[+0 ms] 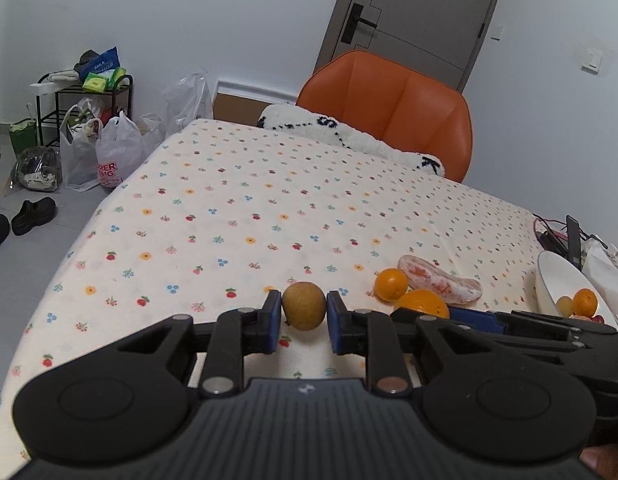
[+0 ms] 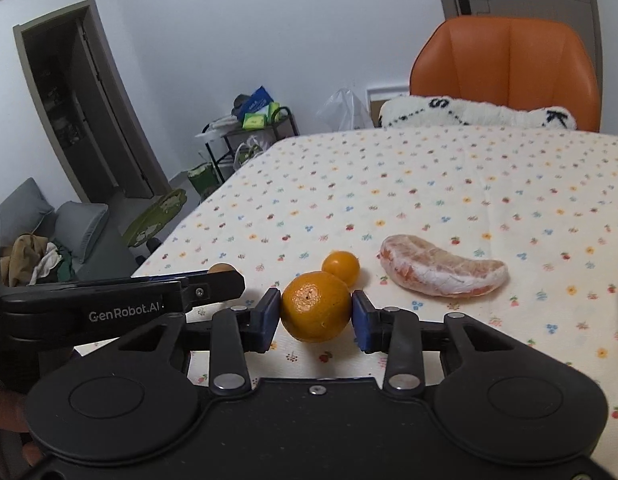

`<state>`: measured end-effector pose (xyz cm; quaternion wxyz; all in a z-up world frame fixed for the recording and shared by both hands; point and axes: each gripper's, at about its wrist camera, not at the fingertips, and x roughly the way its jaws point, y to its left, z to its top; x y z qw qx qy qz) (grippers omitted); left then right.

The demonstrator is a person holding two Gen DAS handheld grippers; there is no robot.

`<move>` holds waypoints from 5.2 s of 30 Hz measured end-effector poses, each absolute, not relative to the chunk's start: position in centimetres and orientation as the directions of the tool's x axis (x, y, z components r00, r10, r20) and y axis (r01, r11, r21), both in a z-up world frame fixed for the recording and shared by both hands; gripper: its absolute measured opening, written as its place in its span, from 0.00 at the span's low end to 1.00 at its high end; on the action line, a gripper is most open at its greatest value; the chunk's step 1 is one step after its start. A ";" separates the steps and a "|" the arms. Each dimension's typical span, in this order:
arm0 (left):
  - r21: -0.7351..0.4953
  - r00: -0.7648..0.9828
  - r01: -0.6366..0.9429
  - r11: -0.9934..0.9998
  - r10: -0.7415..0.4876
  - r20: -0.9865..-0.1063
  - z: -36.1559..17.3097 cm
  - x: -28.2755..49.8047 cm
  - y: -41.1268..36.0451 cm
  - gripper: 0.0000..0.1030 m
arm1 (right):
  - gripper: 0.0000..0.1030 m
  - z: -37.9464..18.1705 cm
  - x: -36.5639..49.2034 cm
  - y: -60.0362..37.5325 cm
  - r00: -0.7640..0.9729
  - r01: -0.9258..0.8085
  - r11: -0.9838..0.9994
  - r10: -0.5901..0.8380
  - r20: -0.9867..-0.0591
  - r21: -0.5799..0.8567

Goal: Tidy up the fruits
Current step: 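Close left tool on brown round fruit while right tool closes on orange, then carry brown fruit and orange over the white plate and open both tools, then withdraw both open tools from the plate toward the remaining fruits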

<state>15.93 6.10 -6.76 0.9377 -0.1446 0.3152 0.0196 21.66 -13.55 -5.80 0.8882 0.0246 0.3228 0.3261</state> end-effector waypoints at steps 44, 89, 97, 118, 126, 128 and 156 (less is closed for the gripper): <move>-0.225 0.821 0.125 0.966 -0.228 -0.524 -3.0 16.9 -10.2 0.22 | 0.35 -3.7 18.8 -30.0 0.817 -0.274 0.937 0.345 -0.462 0.216; -0.222 0.795 0.092 0.971 -0.206 -0.570 -3.9 19.2 -13.0 0.38 | 0.36 -4.2 21.1 -33.7 0.833 -0.218 0.940 0.319 -0.451 0.262; -0.196 0.803 0.051 0.979 -0.158 -0.575 -3.2 17.9 -11.1 0.62 | 0.53 -3.8 20.3 -32.9 0.843 -0.215 0.938 0.319 -0.432 0.272; -0.145 0.833 -0.040 0.989 -0.047 -0.552 -2.3 13.5 -7.4 0.87 | 0.85 -2.7 16.9 -30.4 0.825 -0.338 0.904 0.418 -0.379 0.260; -0.130 0.837 -0.067 0.989 -0.015 -0.547 -2.7 12.4 -5.8 0.92 | 0.90 -2.6 16.5 -29.1 0.800 -0.390 0.885 0.463 -0.381 0.255; -0.129 0.835 -0.063 0.990 -0.019 -0.551 -2.9 12.3 -5.5 0.92 | 0.91 -2.6 16.5 -28.6 0.790 -0.406 0.878 0.477 -0.386 0.255; -0.145 0.831 -0.148 0.978 0.043 -0.555 -3.3 13.0 1.1 0.89 | 0.90 -3.4 19.6 -23.1 0.696 -0.520 0.827 0.556 -0.454 0.214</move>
